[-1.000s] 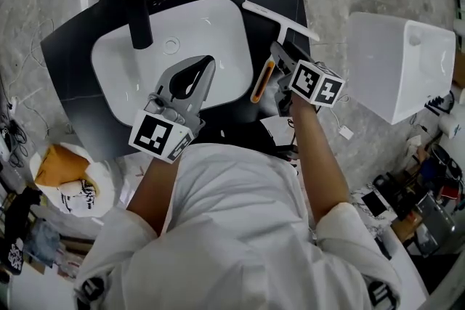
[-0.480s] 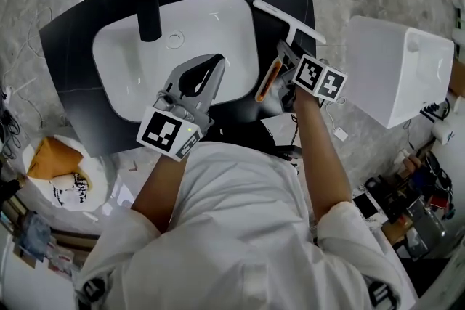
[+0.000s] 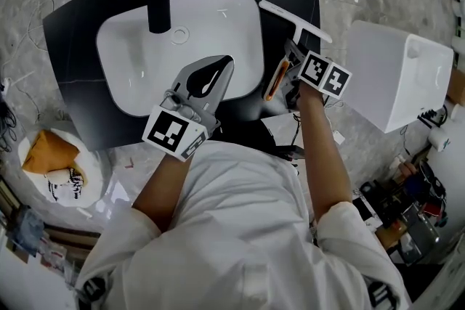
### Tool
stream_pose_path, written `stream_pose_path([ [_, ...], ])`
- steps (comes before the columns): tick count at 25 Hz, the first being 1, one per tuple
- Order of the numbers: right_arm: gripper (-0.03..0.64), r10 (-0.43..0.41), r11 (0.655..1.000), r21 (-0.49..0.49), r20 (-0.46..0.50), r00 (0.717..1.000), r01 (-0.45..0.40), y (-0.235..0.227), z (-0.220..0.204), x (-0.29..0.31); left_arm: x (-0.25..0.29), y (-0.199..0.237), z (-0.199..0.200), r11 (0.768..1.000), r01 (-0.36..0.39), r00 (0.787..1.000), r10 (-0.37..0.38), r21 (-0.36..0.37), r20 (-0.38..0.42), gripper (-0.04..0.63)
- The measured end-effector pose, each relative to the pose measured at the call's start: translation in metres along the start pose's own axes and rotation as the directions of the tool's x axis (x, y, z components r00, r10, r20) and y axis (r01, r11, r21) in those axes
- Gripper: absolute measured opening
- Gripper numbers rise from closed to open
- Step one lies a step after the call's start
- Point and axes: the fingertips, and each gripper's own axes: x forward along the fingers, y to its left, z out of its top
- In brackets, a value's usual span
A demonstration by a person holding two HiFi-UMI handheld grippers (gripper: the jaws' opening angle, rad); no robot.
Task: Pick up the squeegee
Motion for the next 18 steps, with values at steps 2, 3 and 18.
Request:
stream_pose_path([
  [2,0.083,0.008,1.000,0.001,0.002,1.000,-0.008,0.000,0.001,-0.002,-0.004,0.000,0.003,1.000,-0.001,1.000,0.001,-0.004,0.009,0.017],
  [3,0.080,0.010,1.000,0.000,0.005,1.000,-0.010,-0.001,0.002,-0.004,-0.006,0.000,0.004,1.000,-0.002,1.000,0.002,-0.001,0.012,0.017],
  [18,0.080,0.158,0.984,-0.122,0.231,0.960,-0.133,0.052,0.031,-0.084,-0.038,-0.024,0.034,0.994,0.040,0.999,-0.044,0.100,0.032,0.017],
])
